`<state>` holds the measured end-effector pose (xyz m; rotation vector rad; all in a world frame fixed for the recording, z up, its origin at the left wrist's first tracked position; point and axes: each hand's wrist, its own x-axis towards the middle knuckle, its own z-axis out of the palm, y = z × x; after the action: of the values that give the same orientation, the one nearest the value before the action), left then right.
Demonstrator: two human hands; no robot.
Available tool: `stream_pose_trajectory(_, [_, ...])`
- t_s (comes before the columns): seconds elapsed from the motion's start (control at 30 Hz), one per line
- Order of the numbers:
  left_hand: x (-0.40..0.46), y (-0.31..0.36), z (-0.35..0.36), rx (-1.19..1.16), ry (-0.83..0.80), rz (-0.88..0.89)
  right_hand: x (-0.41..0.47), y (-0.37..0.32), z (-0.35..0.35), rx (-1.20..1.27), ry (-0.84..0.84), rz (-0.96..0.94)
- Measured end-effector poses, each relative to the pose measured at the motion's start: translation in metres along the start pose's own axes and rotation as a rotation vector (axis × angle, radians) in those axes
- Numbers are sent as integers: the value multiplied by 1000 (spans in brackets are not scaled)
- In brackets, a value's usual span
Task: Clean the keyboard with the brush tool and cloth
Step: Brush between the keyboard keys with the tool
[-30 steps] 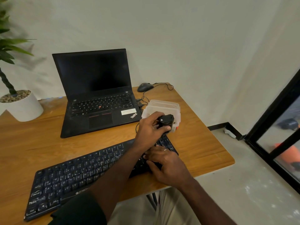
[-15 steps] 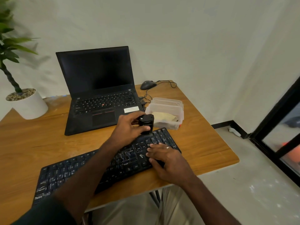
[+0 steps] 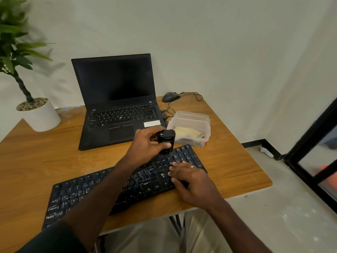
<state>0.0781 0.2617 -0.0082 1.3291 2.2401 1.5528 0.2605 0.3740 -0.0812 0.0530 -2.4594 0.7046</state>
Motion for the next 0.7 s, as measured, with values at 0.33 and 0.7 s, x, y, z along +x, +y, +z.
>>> stream_pose_trajectory(0.33, [3, 11, 20, -1, -70, -58, 0, -1, 0, -2, -10, 5])
stream_pose_trajectory(0.7, [7, 14, 49, -58, -12, -45, 1, 0, 1, -11, -15, 9])
